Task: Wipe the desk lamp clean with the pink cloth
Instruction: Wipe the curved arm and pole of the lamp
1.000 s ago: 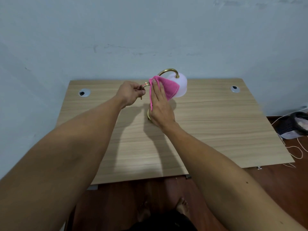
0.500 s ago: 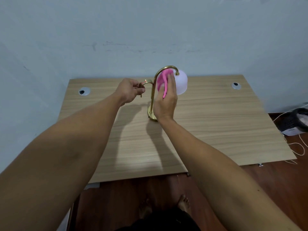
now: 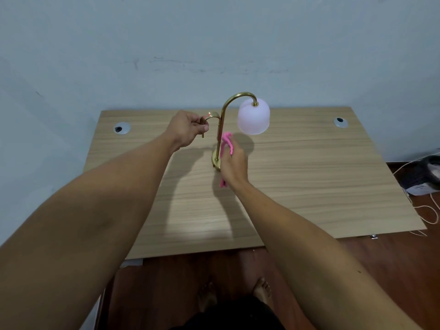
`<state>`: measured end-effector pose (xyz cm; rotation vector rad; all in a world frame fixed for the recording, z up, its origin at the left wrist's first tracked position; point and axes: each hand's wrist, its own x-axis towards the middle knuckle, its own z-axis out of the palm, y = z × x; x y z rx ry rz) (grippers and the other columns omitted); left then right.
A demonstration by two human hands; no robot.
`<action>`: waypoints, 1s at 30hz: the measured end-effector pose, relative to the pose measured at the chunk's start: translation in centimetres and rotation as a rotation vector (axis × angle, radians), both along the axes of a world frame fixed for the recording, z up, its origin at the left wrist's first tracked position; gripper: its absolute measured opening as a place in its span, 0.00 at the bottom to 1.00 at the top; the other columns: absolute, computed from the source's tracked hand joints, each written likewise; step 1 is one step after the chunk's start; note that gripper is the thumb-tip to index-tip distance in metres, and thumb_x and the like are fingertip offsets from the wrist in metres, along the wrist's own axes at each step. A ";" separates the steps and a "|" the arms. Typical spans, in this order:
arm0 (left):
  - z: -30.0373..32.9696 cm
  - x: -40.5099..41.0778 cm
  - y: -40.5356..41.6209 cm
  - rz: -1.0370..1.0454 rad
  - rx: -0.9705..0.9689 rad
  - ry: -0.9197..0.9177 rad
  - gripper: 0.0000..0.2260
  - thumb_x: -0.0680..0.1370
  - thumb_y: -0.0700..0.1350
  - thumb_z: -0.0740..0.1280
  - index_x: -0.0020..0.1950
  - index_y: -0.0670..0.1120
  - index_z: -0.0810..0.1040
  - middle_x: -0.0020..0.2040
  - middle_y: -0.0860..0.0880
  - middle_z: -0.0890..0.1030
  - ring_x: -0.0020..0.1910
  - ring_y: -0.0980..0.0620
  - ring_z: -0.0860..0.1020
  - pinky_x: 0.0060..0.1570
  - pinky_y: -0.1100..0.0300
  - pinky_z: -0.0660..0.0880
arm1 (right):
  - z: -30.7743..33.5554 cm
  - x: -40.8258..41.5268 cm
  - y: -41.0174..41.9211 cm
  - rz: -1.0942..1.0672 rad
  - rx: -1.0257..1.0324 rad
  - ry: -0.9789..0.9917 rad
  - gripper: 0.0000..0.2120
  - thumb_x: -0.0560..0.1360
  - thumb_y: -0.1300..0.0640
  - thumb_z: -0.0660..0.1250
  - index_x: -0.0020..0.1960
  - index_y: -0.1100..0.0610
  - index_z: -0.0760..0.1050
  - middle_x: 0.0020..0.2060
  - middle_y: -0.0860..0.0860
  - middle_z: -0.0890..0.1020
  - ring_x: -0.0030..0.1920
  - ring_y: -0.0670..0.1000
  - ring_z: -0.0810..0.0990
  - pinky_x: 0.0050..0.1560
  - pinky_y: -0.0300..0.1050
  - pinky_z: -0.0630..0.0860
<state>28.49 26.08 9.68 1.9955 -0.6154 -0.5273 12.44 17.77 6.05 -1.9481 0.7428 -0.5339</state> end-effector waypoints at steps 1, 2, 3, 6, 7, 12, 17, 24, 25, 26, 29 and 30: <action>-0.2 -0.1 0.0 0.013 -0.024 0.025 0.06 0.76 0.36 0.73 0.52 0.36 0.84 0.37 0.47 0.80 0.27 0.66 0.75 0.34 0.75 0.69 | 0.3 -0.1 0.4 -0.073 0.004 -0.096 0.23 0.83 0.57 0.55 0.76 0.51 0.73 0.76 0.46 0.74 0.63 0.58 0.82 0.54 0.58 0.84; -0.3 -0.2 0.0 0.026 -0.048 0.051 0.06 0.76 0.35 0.74 0.52 0.35 0.84 0.38 0.47 0.80 0.27 0.67 0.74 0.33 0.76 0.68 | 0.6 -0.2 0.7 -0.123 -0.031 -0.186 0.24 0.82 0.60 0.56 0.77 0.56 0.72 0.76 0.50 0.74 0.70 0.55 0.76 0.68 0.50 0.78; -0.5 -0.4 0.1 0.046 -0.065 0.077 0.07 0.76 0.35 0.74 0.53 0.36 0.84 0.39 0.48 0.80 0.27 0.68 0.74 0.32 0.76 0.68 | 0.9 0.1 0.9 -0.131 -0.096 -0.256 0.24 0.82 0.63 0.57 0.78 0.61 0.70 0.77 0.56 0.72 0.75 0.54 0.71 0.76 0.41 0.68; -1.0 -1.1 0.5 0.066 -0.096 0.133 0.08 0.75 0.35 0.74 0.53 0.35 0.84 0.40 0.47 0.81 0.30 0.66 0.75 0.37 0.71 0.71 | 2.5 0.9 1.4 0.048 -0.368 -0.326 0.25 0.83 0.66 0.58 0.80 0.67 0.64 0.80 0.63 0.63 0.82 0.61 0.60 0.82 0.48 0.57; -1.1 -1.4 0.6 0.070 -0.108 0.145 0.08 0.75 0.33 0.74 0.54 0.34 0.84 0.41 0.47 0.82 0.31 0.65 0.76 0.39 0.68 0.73 | 2.8 1.4 1.4 0.111 -0.457 -0.297 0.26 0.83 0.65 0.58 0.80 0.68 0.62 0.81 0.63 0.62 0.83 0.62 0.59 0.83 0.51 0.56; -1.3 -2.1 1.0 0.071 -0.107 0.136 0.12 0.75 0.28 0.65 0.54 0.35 0.85 0.43 0.45 0.82 0.41 0.52 0.75 0.46 0.58 0.74 | 1.8 3.6 0.1 0.335 -0.887 -0.017 0.28 0.78 0.64 0.62 0.78 0.68 0.67 0.79 0.63 0.67 0.81 0.65 0.62 0.81 0.61 0.60; -1.7 -2.0 0.7 0.065 -0.128 0.197 0.12 0.76 0.29 0.69 0.56 0.39 0.84 0.34 0.57 0.84 0.33 0.65 0.77 0.40 0.69 0.73 | 1.8 3.0 -1.1 0.336 -0.911 -0.041 0.27 0.77 0.64 0.55 0.74 0.72 0.70 0.74 0.68 0.72 0.77 0.69 0.67 0.80 0.62 0.62; -1.7 -1.9 1.0 0.072 -0.119 0.222 0.08 0.76 0.33 0.72 0.54 0.37 0.85 0.41 0.46 0.82 0.39 0.53 0.72 0.43 0.60 0.70 | 1.9 2.7 -1.5 0.410 -0.999 -0.085 0.26 0.75 0.65 0.56 0.71 0.71 0.74 0.71 0.66 0.76 0.73 0.70 0.72 0.78 0.63 0.64; -1.6 -2.0 0.9 0.075 -0.118 0.229 0.08 0.76 0.33 0.72 0.54 0.38 0.86 0.41 0.46 0.82 0.39 0.52 0.71 0.42 0.60 0.70 | 2.1 2.6 -1.8 0.394 -0.999 -0.105 0.26 0.74 0.66 0.57 0.70 0.71 0.75 0.69 0.66 0.77 0.73 0.69 0.73 0.79 0.62 0.64; -1.5 -2.0 0.9 0.077 -0.123 0.236 0.09 0.76 0.33 0.72 0.54 0.39 0.86 0.41 0.47 0.82 0.39 0.52 0.71 0.41 0.61 0.70 | 2.3 2.6 -1.9 0.357 -0.968 -0.115 0.26 0.73 0.66 0.57 0.70 0.71 0.75 0.68 0.65 0.78 0.72 0.68 0.73 0.79 0.61 0.64; -1.5 -1.9 0.8 0.071 -0.116 0.245 0.08 0.75 0.32 0.72 0.53 0.38 0.86 0.38 0.49 0.81 0.39 0.51 0.69 0.38 0.62 0.68 | 2.8 3.0 -1.5 0.336 -0.965 -0.073 0.26 0.72 0.65 0.56 0.66 0.69 0.77 0.65 0.63 0.80 0.67 0.68 0.75 0.76 0.58 0.66; -1.5 -1.7 0.8 0.067 -0.102 0.236 0.07 0.75 0.31 0.71 0.50 0.38 0.86 0.36 0.49 0.80 0.39 0.50 0.68 0.38 0.61 0.67 | 2.9 3.0 -1.6 0.383 -1.014 -0.053 0.25 0.71 0.64 0.56 0.65 0.68 0.78 0.64 0.62 0.81 0.65 0.69 0.76 0.74 0.57 0.67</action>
